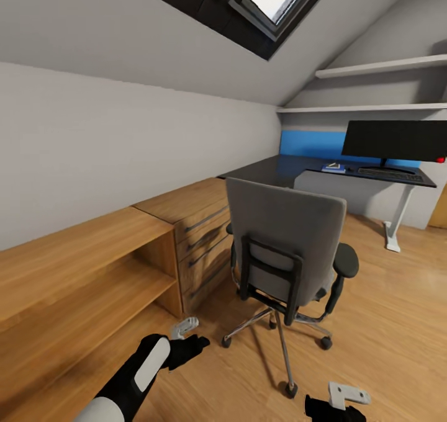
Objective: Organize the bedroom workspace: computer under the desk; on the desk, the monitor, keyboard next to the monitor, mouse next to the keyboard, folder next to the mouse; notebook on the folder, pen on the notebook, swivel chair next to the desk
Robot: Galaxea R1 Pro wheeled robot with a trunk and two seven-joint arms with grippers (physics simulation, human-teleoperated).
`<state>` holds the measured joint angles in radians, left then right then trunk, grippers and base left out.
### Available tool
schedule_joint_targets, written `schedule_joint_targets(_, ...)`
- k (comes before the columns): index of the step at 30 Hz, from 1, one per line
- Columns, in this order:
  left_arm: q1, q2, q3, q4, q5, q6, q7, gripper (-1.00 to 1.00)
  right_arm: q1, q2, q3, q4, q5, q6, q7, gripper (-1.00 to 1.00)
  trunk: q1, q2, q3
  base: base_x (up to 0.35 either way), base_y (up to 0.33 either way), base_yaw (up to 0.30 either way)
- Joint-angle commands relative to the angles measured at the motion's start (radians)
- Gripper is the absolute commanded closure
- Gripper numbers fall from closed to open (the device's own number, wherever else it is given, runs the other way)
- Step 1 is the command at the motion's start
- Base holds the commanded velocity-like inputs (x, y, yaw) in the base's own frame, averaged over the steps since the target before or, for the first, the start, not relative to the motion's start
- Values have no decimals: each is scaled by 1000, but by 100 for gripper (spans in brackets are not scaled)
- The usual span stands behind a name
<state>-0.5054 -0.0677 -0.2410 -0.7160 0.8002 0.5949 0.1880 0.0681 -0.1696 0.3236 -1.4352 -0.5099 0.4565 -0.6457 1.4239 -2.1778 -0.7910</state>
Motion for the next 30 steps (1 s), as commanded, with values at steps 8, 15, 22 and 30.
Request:
schedule_joint_targets(8,2,0,-4,71,6,-40,8,-100,-1,-4,5,-3,-7,2,-7,-100,0,0,-1,1,0,-296)
schedule_joint_targets(15,5,0,-32,82,5,-54,8,-100,-1,-7,7,-4,-8,2,-4,-100,0,0,0,158,122,-296)
schedule_joint_targets(22,5,-4,-64,92,6,-77,8,-100,-1,-9,10,-5,-9,2,-4,-100,0,0,3,251,217,-295)
schedule_joint_targets(30,5,-8,-71,110,9,-89,8,-100,-1,-10,7,-5,-9,1,-3,-100,0,0,7,50,44,-295)
